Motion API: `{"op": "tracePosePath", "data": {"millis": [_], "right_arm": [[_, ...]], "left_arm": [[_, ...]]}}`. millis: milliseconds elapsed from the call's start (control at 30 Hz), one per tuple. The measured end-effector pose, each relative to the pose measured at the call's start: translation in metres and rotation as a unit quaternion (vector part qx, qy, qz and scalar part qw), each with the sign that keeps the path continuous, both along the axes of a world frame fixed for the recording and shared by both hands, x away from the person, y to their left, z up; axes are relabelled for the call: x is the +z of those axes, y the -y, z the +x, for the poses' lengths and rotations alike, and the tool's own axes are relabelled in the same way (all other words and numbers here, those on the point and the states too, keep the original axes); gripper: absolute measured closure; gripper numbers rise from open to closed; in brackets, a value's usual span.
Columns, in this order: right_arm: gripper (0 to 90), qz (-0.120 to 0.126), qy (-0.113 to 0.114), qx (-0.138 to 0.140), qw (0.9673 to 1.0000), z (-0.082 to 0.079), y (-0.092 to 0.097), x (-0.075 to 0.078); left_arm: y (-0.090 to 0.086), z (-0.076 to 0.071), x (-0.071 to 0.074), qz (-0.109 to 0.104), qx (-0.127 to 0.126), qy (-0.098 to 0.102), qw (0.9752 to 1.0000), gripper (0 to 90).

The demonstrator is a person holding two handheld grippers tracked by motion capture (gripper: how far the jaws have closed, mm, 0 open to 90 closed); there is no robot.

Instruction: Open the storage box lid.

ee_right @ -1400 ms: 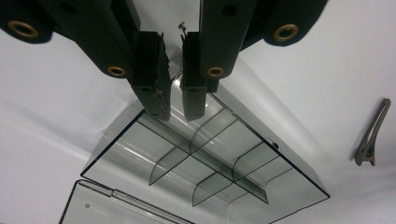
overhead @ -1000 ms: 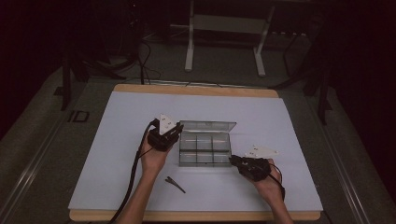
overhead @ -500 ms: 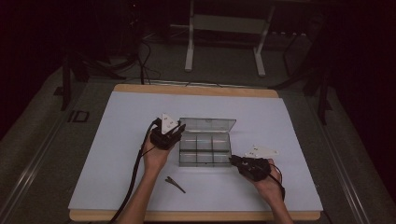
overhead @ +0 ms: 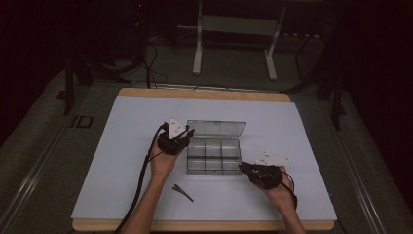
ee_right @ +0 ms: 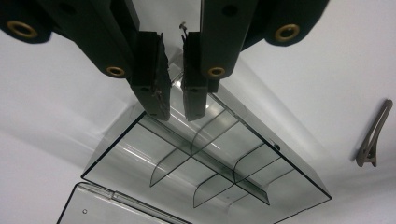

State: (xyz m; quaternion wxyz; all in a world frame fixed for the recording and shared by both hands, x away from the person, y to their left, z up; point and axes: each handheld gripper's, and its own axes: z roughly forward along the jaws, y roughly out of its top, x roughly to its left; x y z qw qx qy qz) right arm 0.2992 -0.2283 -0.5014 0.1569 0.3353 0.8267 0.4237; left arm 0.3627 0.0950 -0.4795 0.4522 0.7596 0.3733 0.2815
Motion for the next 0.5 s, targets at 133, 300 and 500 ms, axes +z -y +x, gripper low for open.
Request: {"op": "tracePosePath", "data": {"millis": [133,300,500], "right_arm": [[80.7,0.001,0.000,0.000,1.0000,0.0000,0.0001,-0.0001],[80.7,0.001,0.000,0.000,1.0000,0.0002,0.0003,-0.0001],[80.6,0.001,0.000,0.000,1.0000,0.0002,0.0002,-0.0002]], "left_arm": [[-0.0003,0.0024,-0.0019,-0.001,-0.001,0.002,1.0000,73.5],[-0.0007,0.0049,-0.0037,0.001,-0.005,0.003,1.0000,73.5],[-0.0008,0.0082,-0.0065,0.005,-0.008,0.002,1.0000,72.6]]}}
